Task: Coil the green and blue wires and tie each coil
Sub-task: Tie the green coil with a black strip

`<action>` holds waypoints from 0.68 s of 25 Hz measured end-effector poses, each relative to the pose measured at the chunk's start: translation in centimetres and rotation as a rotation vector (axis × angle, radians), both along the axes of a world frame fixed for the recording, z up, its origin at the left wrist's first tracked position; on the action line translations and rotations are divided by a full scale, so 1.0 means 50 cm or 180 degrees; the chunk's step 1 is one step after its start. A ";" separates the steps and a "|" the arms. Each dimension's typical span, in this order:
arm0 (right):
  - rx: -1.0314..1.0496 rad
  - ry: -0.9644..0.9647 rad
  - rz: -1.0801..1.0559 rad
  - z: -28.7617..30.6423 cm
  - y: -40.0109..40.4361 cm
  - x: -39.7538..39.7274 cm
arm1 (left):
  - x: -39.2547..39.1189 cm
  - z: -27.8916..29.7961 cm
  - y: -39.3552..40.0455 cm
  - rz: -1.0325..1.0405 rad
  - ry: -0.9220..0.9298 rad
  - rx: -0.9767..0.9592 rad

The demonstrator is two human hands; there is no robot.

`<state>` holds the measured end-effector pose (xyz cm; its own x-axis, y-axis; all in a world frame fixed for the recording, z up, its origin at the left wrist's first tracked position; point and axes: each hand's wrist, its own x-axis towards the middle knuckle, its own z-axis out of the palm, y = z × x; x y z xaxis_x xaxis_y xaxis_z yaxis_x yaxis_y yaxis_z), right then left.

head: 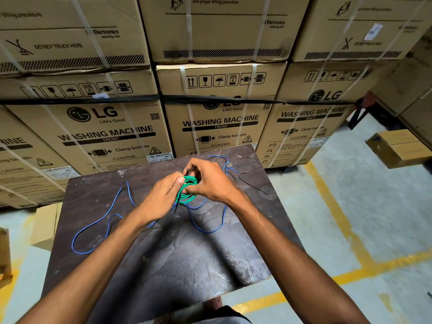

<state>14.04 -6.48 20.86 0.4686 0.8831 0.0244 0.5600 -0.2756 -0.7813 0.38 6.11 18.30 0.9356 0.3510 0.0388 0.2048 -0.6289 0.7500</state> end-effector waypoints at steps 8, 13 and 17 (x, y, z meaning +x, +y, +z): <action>-0.0188 -0.0003 0.0021 0.001 0.009 0.018 | 0.003 -0.003 0.006 -0.0056 0.0047 0.0253; -0.0249 0.0004 0.0111 -0.002 0.013 0.029 | 0.001 -0.004 0.005 -0.0103 0.0001 0.0187; -0.0209 -0.0032 0.0050 -0.008 0.016 0.027 | 0.000 -0.006 0.007 -0.0093 -0.0016 0.0080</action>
<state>15.41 -5.68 20.45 0.4548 0.8901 -0.0292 0.5724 -0.3173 -0.7561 0.38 6.48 18.01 0.9451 0.3225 0.0521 0.1824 -0.6533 0.7348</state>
